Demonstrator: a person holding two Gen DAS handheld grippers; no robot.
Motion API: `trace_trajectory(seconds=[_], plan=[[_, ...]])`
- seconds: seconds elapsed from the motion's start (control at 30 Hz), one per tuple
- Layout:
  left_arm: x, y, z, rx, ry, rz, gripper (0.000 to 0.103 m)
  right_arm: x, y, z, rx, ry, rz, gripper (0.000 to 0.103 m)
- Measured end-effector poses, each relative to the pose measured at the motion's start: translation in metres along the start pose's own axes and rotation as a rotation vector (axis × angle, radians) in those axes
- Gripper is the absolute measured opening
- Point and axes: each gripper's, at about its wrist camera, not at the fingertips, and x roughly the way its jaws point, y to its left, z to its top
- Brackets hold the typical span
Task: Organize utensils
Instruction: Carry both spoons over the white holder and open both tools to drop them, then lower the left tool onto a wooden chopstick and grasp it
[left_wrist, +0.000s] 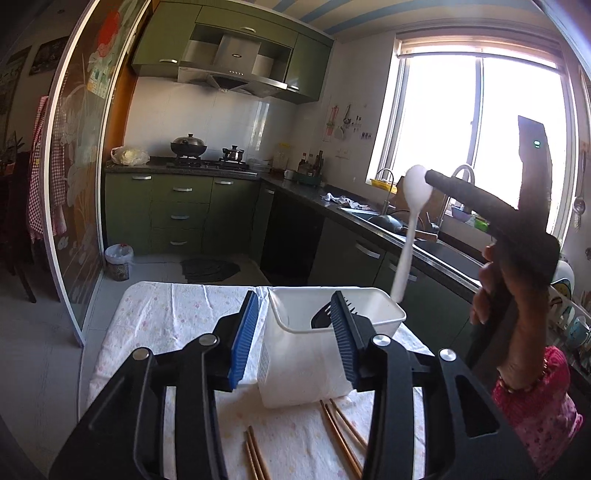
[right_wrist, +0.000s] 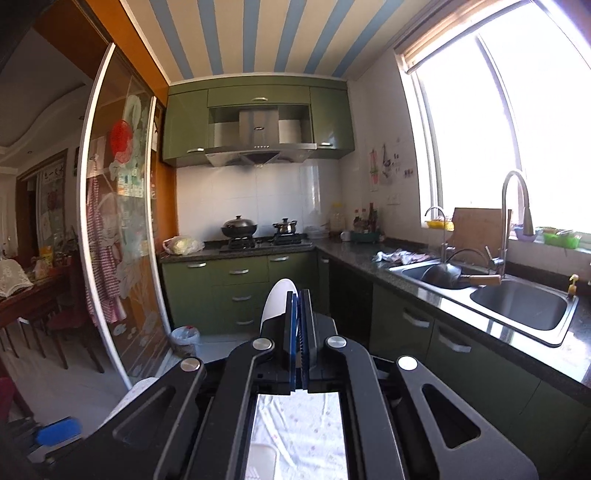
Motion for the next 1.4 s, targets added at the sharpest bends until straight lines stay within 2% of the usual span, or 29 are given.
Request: trace_trajectory(seconds=[0.13, 0.3, 0.4, 0.47, 0.5, 0.6, 0.67, 0.7, 0.77, 0.9, 1.0, 1.17, 1.27, 1.4], plan=[[-0.016, 0.004, -0.006, 0.014, 0.007, 0.004, 0.040, 0.030, 0.009, -0.024, -0.035, 0.055, -0.013, 0.003], [-0.018, 0.010, -0.008, 0.012, 0.029, 0.009, 0.042, 0.021, 0.011, -0.055, -0.048, 0.065, 0.015, 0.003], [-0.016, 0.009, -0.013, 0.012, 0.057, 0.010, 0.042, 0.007, 0.014, -0.070, -0.068, 0.067, 0.041, 0.005], [-0.014, 0.007, -0.017, 0.008, 0.082, 0.009, 0.043, -0.004, 0.013, -0.072, -0.067, 0.069, 0.064, 0.013], [-0.013, 0.006, -0.019, 0.005, 0.096, 0.009, 0.044, -0.013, 0.013, -0.073, -0.066, 0.068, 0.074, 0.013], [-0.014, 0.005, -0.025, 0.005, 0.139, 0.019, 0.047, -0.044, 0.006, -0.077, -0.035, 0.068, 0.102, 0.013], [-0.015, 0.005, -0.030, 0.005, 0.168, 0.034, 0.051, -0.066, -0.005, -0.082, 0.006, 0.075, 0.125, 0.017], [-0.015, 0.006, -0.033, 0.003, 0.188, 0.043, 0.055, -0.077, -0.010, -0.087, 0.021, 0.073, 0.129, 0.023], [-0.011, 0.009, -0.039, -0.012, 0.248, 0.060, 0.056, -0.097, -0.020, -0.100, 0.036, 0.073, 0.117, 0.027], [0.008, 0.019, -0.056, -0.027, 0.413, 0.128, 0.056, -0.116, -0.041, -0.126, 0.086, 0.133, 0.106, 0.027], [0.027, 0.025, -0.073, -0.007, 0.548, 0.187, 0.030, -0.126, -0.056, -0.140, 0.154, 0.180, 0.116, 0.027], [0.055, 0.044, -0.105, -0.082, 0.750, 0.225, 0.028, -0.150, -0.078, -0.160, 0.252, 0.223, 0.133, 0.030], [0.065, 0.049, -0.118, -0.095, 0.813, 0.238, 0.028, -0.162, -0.087, -0.170, 0.295, 0.246, 0.140, 0.030], [0.066, 0.048, -0.121, -0.102, 0.829, 0.224, 0.028, -0.170, -0.098, -0.182, 0.340, 0.278, 0.142, 0.033]])
